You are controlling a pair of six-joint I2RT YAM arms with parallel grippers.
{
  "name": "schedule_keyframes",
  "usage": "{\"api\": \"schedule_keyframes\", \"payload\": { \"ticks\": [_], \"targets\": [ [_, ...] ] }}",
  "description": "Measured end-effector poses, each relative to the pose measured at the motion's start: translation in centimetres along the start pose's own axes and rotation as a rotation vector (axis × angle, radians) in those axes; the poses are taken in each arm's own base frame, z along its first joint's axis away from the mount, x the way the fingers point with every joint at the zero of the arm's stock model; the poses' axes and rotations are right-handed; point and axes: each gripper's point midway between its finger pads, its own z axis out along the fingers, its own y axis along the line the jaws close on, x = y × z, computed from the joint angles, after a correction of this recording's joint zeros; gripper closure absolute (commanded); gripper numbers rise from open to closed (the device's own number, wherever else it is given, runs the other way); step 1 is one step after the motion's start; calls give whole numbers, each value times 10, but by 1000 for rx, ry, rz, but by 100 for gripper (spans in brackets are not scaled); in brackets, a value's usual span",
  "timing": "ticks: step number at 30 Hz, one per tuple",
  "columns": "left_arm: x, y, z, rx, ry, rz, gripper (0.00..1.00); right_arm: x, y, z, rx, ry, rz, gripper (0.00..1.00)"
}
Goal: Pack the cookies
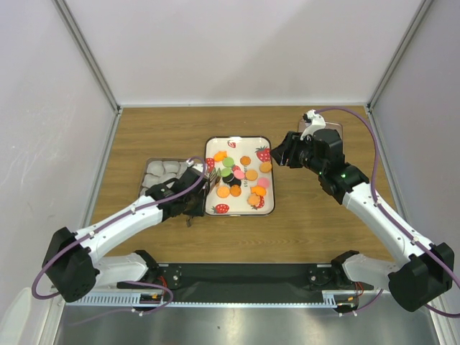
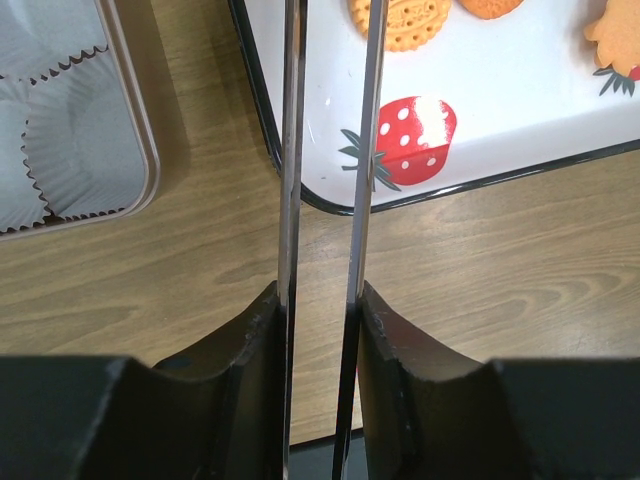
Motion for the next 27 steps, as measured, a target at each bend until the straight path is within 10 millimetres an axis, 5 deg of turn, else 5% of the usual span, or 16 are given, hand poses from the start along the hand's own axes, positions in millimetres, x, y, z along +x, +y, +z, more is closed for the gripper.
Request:
{"api": "schedule_keyframes", "payload": {
  "ticks": [27],
  "targets": [
    [7,1,8,-14,41,15,64,6,-3,1,6,12,2,46]
  ]
}}
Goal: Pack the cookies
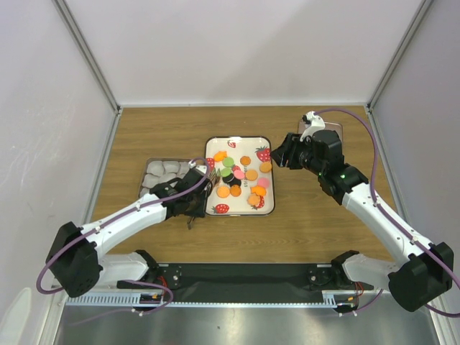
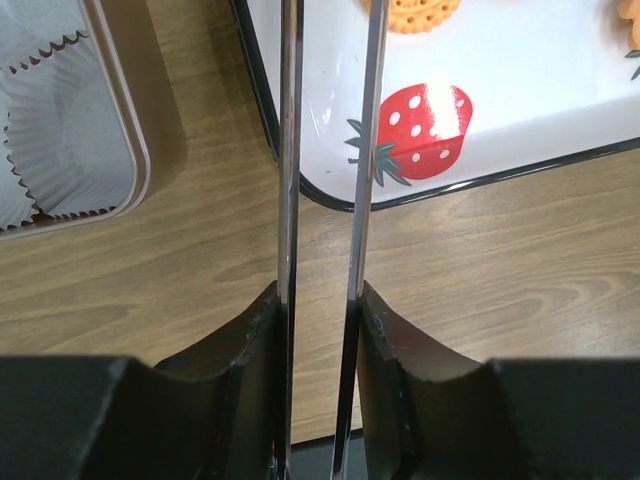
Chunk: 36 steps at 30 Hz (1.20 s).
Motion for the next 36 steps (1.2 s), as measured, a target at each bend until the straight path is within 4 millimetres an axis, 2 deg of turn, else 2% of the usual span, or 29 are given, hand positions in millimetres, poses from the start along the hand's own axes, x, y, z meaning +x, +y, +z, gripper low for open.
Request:
{"api": "schedule_keyframes", "payload": {
  "ticks": [5,15,29,36],
  "targets": [
    [2,2,0,-9,8,3,71,0,0,0,0,0,0,46],
    [1,3,-3,-13,12,11,77,0,0,0,0,0,0,46],
    [-30,-5,-20,-1,-56,18,79,0,0,0,0,0,0,46],
    [-43,2,-28,-20,-81,12,79,0,0,0,0,0,0,46]
  ]
}}
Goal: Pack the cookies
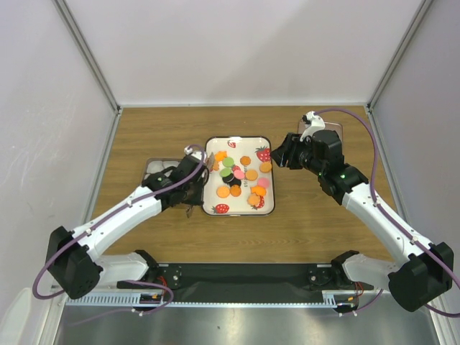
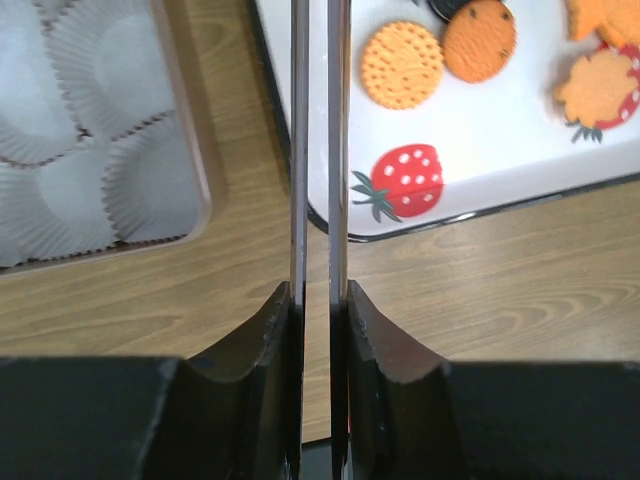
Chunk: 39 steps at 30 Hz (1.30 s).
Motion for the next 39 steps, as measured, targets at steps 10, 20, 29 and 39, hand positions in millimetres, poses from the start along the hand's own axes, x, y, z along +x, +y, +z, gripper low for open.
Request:
{"api": "schedule_keyframes", "payload": {
  "ticks": [10,20,29,39],
  "targets": [
    [-21,62,-16,-103,-63,-140,79,0,1,0,-4,1,0,46],
    [-20,120,-23,-228,-60,-279,78,3,2,1,-15,14,1,46],
    [-12,150,-29,-325,-44,-317,77,5,5,1,-35,24,2,46],
    [-10,162,-27,-354,-38,-335,77,6,6,1,-37,26,2,46]
  ]
}}
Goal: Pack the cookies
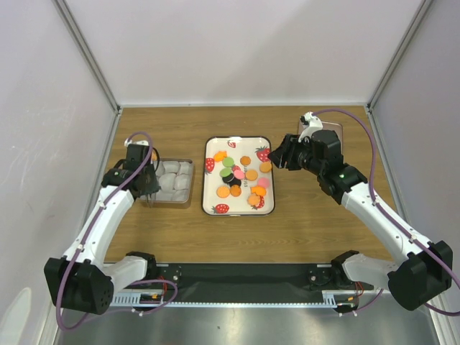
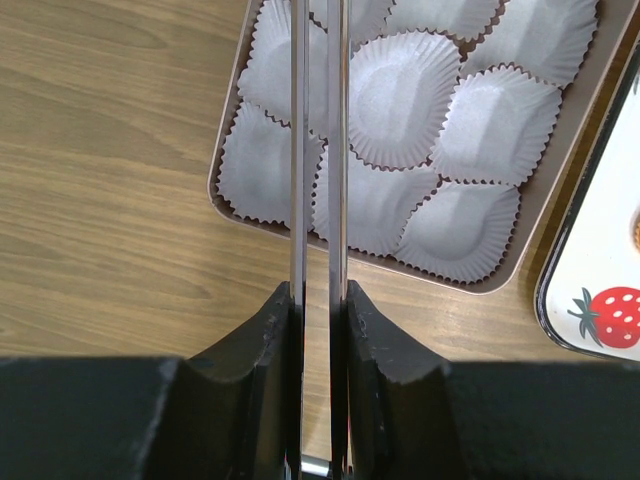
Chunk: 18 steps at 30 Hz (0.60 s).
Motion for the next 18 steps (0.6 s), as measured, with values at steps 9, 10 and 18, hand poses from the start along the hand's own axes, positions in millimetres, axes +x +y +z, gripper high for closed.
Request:
{"api": "schedule_keyframes", "payload": {
  "ticks": [9,10,18],
  "targets": [
    [7,2,10,-13,27,0,76,0,0,0,0,0,0,46],
    [8,2,10,-15,31,1,76,0,0,0,0,0,0,46],
    [9,1,15,-10,39,0,72,0,0,0,0,0,0,46]
  ]
}}
